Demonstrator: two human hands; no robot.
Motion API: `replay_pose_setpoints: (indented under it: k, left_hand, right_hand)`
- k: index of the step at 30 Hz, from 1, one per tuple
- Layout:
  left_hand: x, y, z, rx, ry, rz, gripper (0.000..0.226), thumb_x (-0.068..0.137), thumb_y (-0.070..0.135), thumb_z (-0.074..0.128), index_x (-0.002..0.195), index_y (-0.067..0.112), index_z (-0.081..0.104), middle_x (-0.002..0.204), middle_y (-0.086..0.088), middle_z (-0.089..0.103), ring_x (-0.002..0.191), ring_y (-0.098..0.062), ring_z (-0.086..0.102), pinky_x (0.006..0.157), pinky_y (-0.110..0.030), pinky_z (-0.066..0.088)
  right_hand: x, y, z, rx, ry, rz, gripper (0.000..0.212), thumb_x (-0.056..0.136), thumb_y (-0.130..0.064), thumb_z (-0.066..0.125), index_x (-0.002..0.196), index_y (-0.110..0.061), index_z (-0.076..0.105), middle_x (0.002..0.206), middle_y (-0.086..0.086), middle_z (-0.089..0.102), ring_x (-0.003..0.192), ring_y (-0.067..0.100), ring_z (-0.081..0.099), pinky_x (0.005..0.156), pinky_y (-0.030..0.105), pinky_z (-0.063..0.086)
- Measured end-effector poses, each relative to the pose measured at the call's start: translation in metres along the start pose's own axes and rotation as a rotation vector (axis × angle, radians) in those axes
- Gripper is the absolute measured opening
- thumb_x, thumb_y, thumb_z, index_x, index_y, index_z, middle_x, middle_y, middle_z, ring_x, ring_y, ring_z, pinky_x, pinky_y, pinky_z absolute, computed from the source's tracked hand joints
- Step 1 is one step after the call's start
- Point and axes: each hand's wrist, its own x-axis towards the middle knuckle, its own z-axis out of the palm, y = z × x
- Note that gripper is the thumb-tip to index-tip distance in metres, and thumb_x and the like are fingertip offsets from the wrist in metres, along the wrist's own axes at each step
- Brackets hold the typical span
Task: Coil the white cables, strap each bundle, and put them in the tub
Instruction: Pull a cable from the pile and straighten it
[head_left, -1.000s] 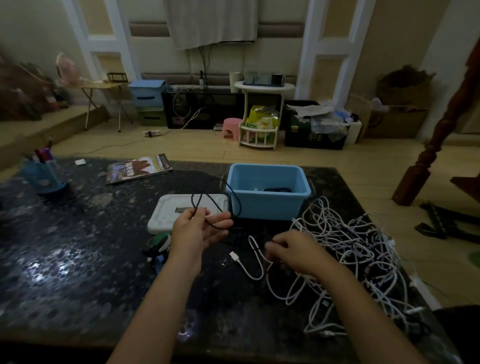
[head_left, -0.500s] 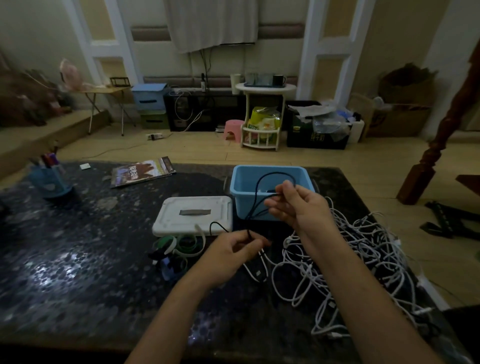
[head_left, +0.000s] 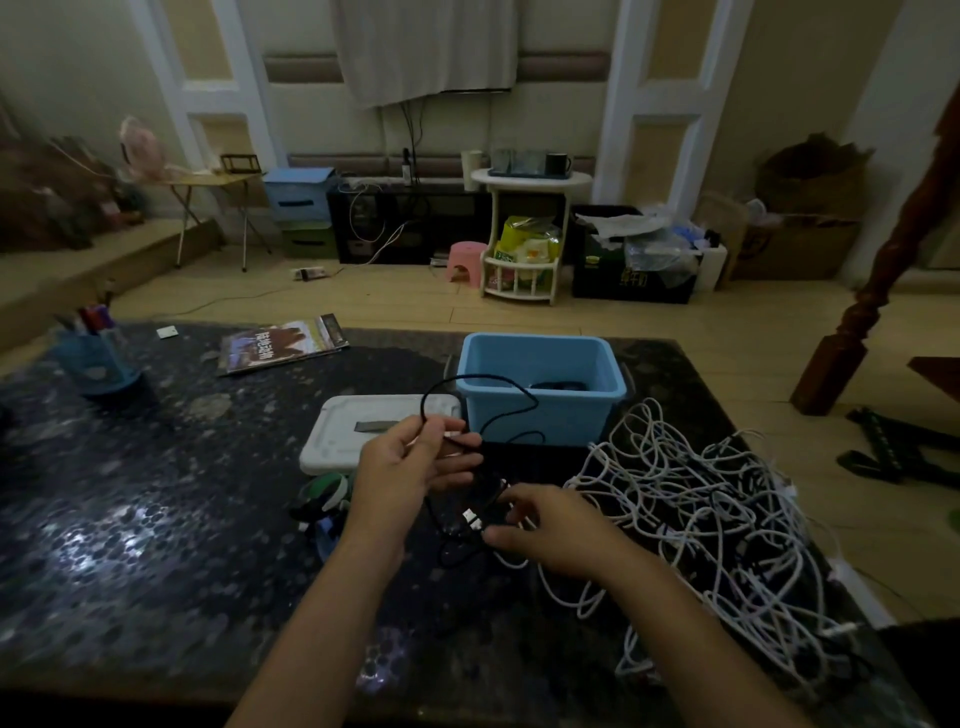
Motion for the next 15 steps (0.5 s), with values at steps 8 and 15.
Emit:
replay_pose_setpoints:
  k: [8,15]
  left_hand:
    - [0.003,-0.003,-0.007,0.024,0.035,-0.1,0.031,0.104,0.027,0.047,0.104,0.004,0.069,0.096,-0.012,0.077,0.09,-0.028,0.075,0.072,-0.033,0.061]
    - [0.003,-0.004,-0.02,0.217,-0.098,-0.164,0.046,0.098,0.047,0.048,0.104,0.008,0.071,0.095,-0.01,0.077,0.09,-0.026,0.074,0.075,-0.029,0.059]
  right_hand:
    - [0.015,-0.016,0.016,0.527,0.147,0.089,0.024,0.099,-0.019,0.058,0.079,-0.012,0.068,0.072,0.006,0.072,0.056,0.015,0.067,0.061,0.032,0.058]
    - [-0.001,-0.03,-0.029,1.029,0.171,0.067,0.023,0.101,-0.021,0.057,0.093,-0.005,0.071,0.075,0.001,0.073,0.066,0.012,0.069,0.063,0.023,0.056]
